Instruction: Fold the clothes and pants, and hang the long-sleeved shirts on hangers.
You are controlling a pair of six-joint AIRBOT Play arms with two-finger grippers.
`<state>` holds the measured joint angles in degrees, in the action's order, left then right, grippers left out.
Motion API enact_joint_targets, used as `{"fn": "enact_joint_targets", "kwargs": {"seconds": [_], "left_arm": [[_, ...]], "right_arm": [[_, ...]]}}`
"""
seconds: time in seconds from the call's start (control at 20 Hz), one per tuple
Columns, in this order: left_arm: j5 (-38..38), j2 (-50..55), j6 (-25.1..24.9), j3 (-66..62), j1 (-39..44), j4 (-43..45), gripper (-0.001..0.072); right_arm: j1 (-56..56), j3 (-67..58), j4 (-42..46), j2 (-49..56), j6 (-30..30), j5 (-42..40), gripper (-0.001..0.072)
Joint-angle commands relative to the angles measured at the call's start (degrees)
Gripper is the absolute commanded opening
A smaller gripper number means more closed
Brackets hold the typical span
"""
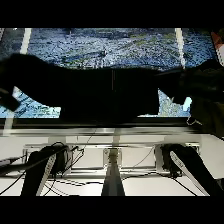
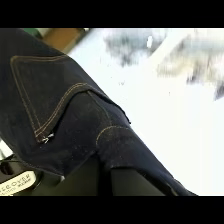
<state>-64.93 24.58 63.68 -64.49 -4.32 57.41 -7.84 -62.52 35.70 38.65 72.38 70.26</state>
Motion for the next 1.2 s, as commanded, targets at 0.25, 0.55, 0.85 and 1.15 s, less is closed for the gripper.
{"fn": "enact_joint_targets", "kwargs": {"seconds": [0.25, 0.55, 0.85, 1.15], "left_arm": [[44.98, 16.15, 3.43, 29.64, 5.84, -17.22, 0.0015], [46.56, 34.12, 3.43, 27.54, 22.23, -14.99, 0.0015], [17.94, 33.33, 6.93, 27.45, 22.88, -12.85, 0.0014], [-5.40, 33.27, 11.19, 27.45, 23.26, -9.49, 0.0014]], "right_arm": [[-0.07, 24.70, -0.04, 8.76, 14.16, -42.95, 0.0036], [2.64, 23.04, 3.72, 24.79, 14.10, -46.77, 0.0037], [13.70, 15.82, 20.94, 25.57, 13.03, -18.53, 0.0037], [16.28, 13.90, 28.57, 25.99, 4.50, 10.97, 0.0036]]}}
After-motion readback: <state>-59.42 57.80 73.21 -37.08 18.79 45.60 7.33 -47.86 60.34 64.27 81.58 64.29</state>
